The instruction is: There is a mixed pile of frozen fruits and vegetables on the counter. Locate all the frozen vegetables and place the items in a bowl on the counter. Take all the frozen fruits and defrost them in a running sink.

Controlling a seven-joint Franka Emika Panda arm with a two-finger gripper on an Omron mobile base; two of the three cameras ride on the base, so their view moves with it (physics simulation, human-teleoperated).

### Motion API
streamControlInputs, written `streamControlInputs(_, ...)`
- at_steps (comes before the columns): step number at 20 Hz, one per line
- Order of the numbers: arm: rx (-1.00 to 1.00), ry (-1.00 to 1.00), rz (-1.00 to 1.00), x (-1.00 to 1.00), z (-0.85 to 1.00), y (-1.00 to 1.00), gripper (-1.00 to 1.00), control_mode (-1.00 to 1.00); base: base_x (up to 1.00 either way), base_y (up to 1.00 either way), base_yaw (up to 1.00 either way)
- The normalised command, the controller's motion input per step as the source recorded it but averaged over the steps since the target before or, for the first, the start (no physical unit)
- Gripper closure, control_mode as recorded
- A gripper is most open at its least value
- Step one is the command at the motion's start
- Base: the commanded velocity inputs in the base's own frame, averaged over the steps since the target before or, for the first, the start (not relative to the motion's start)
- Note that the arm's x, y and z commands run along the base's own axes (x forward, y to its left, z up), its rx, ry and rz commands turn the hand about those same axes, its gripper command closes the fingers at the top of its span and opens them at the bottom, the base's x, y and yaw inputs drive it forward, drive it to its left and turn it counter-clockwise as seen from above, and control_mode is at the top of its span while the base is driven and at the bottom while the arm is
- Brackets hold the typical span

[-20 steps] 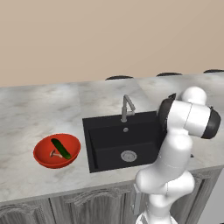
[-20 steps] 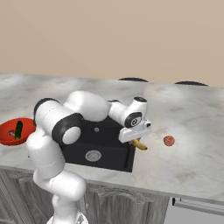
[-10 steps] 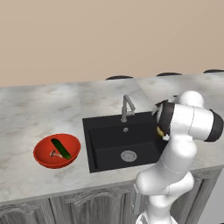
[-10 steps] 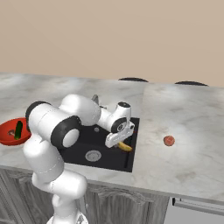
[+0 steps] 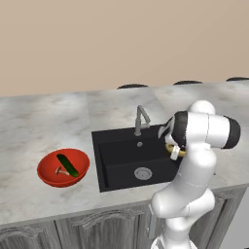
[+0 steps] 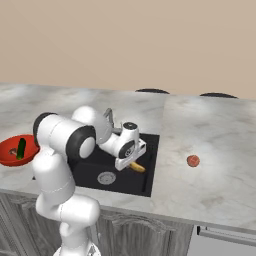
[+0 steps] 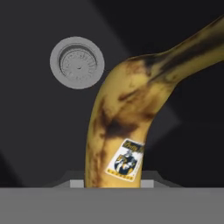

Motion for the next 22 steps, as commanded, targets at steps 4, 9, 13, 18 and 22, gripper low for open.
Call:
streamControlInputs(4, -0.10, 0.02, -0.07, 0.32, -0.35, 0.24, 1.00, -1.00, 0.00, 0.00, 0.00)
streamControlInputs(9, -0.05, 0.00, -0.05, 0.17, -0.55, 0.00, 1.00, -1.00, 0.00, 0.00, 0.00)
streamControlInputs(13, -0.04, 0.00, -0.06, 0.12, -0.48, -0.01, 1.00, -1.00, 0.00, 0.00, 0.00)
streamControlInputs(18, -0.02, 0.01, -0.03, 0.22, -0.29, 0.00, 1.00, -1.00, 0.00, 0.00, 0.00)
streamControlInputs(22, 0.01, 0.10, -0.02, 0.15, -0.30, 0.00, 1.00, -1.00, 0.00, 0.00, 0.00)
